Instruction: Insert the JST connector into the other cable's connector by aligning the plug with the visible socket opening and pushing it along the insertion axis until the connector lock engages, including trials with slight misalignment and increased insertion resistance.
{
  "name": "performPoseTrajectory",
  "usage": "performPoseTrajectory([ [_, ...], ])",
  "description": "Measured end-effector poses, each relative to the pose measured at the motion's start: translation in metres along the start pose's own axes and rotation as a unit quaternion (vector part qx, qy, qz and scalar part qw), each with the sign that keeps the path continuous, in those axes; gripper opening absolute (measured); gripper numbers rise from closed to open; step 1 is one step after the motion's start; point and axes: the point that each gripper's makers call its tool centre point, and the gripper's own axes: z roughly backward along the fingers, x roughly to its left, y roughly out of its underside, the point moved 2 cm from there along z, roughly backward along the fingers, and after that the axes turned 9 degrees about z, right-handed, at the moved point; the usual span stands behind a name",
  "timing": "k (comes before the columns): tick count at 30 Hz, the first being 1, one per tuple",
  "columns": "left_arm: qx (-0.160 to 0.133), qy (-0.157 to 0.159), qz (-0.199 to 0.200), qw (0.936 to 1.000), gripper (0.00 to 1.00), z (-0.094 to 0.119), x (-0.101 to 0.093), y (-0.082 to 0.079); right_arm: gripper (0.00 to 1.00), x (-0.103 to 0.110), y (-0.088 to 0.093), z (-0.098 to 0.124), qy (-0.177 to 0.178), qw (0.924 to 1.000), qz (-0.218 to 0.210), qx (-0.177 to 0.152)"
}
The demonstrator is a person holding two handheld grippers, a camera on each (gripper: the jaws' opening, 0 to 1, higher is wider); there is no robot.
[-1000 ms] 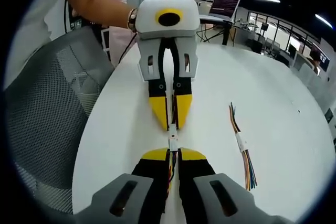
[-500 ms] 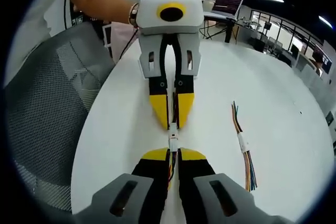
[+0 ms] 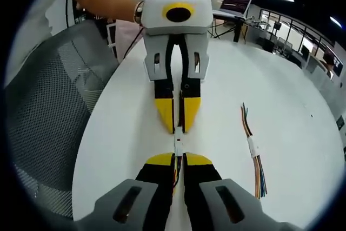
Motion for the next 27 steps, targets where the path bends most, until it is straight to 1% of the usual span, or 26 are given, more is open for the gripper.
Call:
performPoseTrajectory([
  [4, 0.002, 0.003, 0.003, 1.0, 0.01, -0.0018, 0.0016, -0.0016, 0.03, -0.0015, 0.0006, 0.001, 0.001, 1.0, -0.003, -0.003],
  [22, 0.003, 0.007, 0.004, 1.0, 0.01, -0.0015, 0.0014, -0.0028, 0.03, -0.0003, 0.0018, -0.0026, -0.008, 1.0, 0.004, 0.004],
  [27, 0.008, 0.006, -0.001, 0.9999, 0.01, -0.001, 0.0021, -0.0025, 0.03, -0.0003, 0.0008, -0.0031, -0.009, 0.9999, 0.005, 0.005],
])
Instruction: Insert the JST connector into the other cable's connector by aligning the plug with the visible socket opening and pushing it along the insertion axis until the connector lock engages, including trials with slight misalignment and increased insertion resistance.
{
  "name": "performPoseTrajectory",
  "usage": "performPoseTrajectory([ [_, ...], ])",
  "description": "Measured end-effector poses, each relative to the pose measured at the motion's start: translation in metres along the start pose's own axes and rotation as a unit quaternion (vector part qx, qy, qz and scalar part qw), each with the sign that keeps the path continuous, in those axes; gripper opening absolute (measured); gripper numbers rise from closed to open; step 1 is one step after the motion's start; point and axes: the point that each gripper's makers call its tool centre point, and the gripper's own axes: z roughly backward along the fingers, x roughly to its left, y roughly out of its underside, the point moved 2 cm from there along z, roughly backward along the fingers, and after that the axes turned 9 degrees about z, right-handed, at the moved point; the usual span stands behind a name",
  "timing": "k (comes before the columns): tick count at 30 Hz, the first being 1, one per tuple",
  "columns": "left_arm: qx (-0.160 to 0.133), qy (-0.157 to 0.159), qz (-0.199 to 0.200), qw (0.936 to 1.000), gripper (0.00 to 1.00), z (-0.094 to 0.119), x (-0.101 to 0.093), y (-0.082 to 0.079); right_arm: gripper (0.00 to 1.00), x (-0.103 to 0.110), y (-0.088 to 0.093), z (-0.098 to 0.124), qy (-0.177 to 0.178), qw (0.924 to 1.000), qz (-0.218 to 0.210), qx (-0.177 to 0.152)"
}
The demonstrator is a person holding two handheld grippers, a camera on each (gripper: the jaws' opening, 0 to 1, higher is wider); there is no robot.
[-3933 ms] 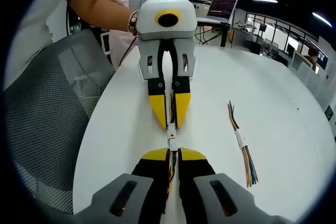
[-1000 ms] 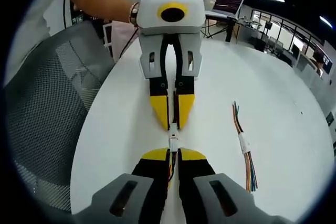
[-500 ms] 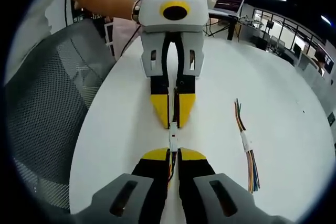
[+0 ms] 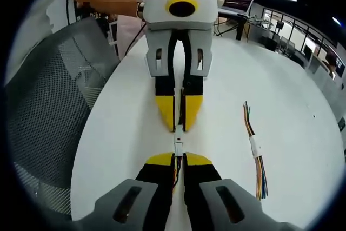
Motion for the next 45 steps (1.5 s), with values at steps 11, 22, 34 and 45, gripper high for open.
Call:
performPoseTrajectory([
  [11, -0.001, 0.0, -0.004, 1.0, 0.01, 0.0019, -0.0005, -0.0053, 0.02, -0.0009, -0.004, -0.0029, -0.002, 0.9999, 0.01, 0.008],
  [22, -0.007, -0.004, -0.001, 1.0, 0.0, 0.0054, 0.0012, -0.0074, 0.02, -0.004, -0.0057, -0.0029, 0.003, 1.0, 0.007, 0.006],
  [34, -0.01, -0.001, 0.002, 0.9999, 0.0, 0.0033, 0.0013, -0.0065, 0.02, -0.004, -0.0057, -0.0036, 0.004, 1.0, -0.001, 0.005],
  [45, -0.023, -0.002, 0.007, 0.9997, 0.0, 0.003, 0.004, -0.0093, 0.02, -0.0073, -0.0053, 0.0002, 0.009, 1.0, -0.004, -0.002],
])
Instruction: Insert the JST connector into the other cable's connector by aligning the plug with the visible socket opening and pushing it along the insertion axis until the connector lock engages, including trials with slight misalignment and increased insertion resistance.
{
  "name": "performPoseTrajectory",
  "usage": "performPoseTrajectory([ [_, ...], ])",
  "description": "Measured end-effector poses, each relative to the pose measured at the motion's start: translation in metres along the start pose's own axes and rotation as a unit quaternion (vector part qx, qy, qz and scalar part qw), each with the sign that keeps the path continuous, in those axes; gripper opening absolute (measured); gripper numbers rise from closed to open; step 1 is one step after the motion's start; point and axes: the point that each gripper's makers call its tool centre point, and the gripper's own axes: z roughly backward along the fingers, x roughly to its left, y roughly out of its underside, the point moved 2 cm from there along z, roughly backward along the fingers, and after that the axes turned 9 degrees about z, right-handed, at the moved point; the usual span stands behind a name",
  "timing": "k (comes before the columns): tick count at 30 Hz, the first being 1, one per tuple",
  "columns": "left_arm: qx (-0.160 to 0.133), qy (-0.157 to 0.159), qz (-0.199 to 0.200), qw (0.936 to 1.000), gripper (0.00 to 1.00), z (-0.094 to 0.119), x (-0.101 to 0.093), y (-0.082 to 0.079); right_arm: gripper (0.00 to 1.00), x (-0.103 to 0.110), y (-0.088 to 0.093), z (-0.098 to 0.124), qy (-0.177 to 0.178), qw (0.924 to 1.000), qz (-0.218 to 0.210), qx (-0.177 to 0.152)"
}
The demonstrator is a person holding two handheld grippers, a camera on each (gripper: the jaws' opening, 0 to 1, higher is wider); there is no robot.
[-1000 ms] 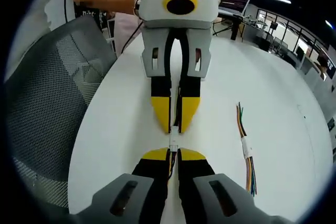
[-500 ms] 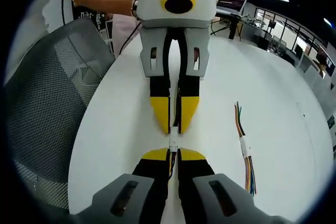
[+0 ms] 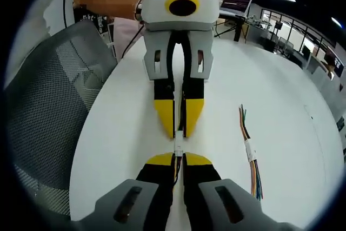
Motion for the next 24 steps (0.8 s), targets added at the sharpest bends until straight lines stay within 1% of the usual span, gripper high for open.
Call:
performPoseTrajectory([
  [8, -0.011, 0.0, 0.003, 0.9999, 0.0, 0.0, 0.005, -0.004, 0.02, -0.006, 0.001, 0.004, 0.004, 1.0, -0.001, -0.005],
  [24, -0.027, -0.009, 0.011, 0.9995, 0.0, -0.002, 0.029, -0.018, 0.02, -0.035, 0.005, 0.014, 0.013, 0.9999, 0.006, -0.006],
])
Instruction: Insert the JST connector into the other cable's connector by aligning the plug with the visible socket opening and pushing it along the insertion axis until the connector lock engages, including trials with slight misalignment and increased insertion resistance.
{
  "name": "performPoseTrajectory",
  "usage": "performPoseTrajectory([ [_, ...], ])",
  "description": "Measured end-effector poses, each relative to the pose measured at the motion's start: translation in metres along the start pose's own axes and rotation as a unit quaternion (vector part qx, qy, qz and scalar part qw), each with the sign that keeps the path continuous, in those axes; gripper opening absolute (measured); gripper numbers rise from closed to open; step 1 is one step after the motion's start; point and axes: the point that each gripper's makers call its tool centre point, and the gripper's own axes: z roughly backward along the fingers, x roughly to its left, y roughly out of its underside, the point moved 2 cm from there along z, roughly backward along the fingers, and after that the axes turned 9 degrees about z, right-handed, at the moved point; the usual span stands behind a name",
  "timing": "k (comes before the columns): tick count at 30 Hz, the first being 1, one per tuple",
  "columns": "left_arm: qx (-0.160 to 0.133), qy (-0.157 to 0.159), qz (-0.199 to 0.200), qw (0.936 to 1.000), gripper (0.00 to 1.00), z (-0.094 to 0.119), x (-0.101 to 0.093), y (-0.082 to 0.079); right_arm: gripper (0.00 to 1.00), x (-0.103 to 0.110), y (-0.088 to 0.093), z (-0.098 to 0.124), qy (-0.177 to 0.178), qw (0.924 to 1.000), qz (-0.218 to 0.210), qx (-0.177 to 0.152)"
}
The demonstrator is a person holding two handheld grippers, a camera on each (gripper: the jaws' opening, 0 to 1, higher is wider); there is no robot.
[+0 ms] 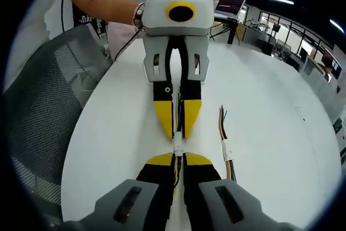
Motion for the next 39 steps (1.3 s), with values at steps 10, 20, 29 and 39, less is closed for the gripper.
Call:
performPoseTrajectory([
  [10, -0.021, -0.006, 0.016, 0.9996, 0.0, -0.001, 0.018, -0.005, 0.02, -0.018, 0.004, 0.003, 0.01, 0.9999, -0.003, -0.009],
  [20, -0.028, -0.006, 0.024, 0.9993, 0.0, -0.007, 0.03, -0.003, 0.02, -0.028, 0.011, -0.001, 0.01, 0.9998, -0.011, -0.014],
  [29, -0.029, -0.005, 0.028, 0.9992, 0.01, -0.011, 0.037, -0.002, 0.02, -0.033, 0.016, -0.004, 0.011, 0.9997, -0.016, -0.016],
  [39, -0.029, -0.001, 0.027, 0.9992, 0.01, -0.014, 0.039, -0.001, 0.02, -0.034, 0.021, -0.005, 0.009, 0.9996, -0.021, -0.016],
])
